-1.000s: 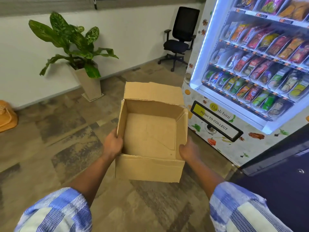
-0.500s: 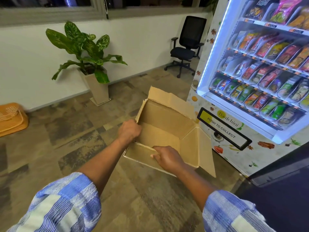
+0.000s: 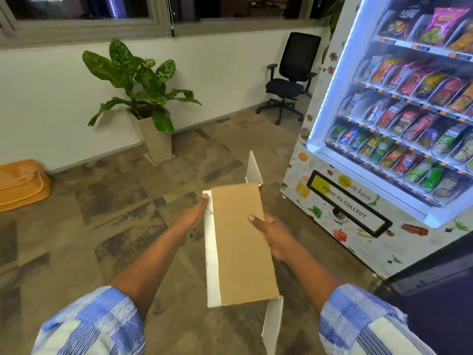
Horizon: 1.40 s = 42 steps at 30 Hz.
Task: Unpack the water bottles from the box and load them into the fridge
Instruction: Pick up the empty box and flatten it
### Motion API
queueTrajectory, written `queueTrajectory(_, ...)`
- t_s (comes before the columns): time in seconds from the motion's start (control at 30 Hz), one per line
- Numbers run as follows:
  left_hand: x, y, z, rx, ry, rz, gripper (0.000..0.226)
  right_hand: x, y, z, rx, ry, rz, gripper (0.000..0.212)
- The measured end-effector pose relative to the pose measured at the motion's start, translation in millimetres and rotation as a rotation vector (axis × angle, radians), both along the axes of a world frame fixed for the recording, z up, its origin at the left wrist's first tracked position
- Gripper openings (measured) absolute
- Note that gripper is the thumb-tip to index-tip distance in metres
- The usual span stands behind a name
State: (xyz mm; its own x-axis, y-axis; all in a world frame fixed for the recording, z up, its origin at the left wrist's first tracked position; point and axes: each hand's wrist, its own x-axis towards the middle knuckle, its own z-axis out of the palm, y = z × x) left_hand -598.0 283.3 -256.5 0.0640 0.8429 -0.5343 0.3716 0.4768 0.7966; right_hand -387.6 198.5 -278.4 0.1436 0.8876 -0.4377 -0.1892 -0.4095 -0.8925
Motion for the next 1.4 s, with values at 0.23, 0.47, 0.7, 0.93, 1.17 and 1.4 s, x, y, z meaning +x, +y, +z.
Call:
queueTrajectory(0.23,-4,-2,2,-0.215,-0.409,0.038,0.070,-5,-3,9,-0.061,0.197,0.143,0.033)
queueTrajectory(0.47,-11,7,6,-0.222,-0.412,0.097,0.030,7,-10,14,-0.133,0.273,0.225,0.035)
queueTrajectory(0.7,-8,7,0,-0.176,-0.448,0.133,0.016,18,-10,13,-0.169,0.185,0.230,0.050)
queueTrajectory(0.93,-6,7,0,-0.077,-0.454,0.188,0.011,15,-7,14,-0.179,0.086,0.181,0.051)
queueTrajectory(1.17,4,12,4,0.106,-0.257,0.116,0.005,-2,1,18,-0.193,-0.156,0.179,0.084)
queueTrajectory(1.4,7,20,13,0.442,0.221,-0.070,0.026,-21,14,46,-0.043,-0.551,-0.152,0.055)
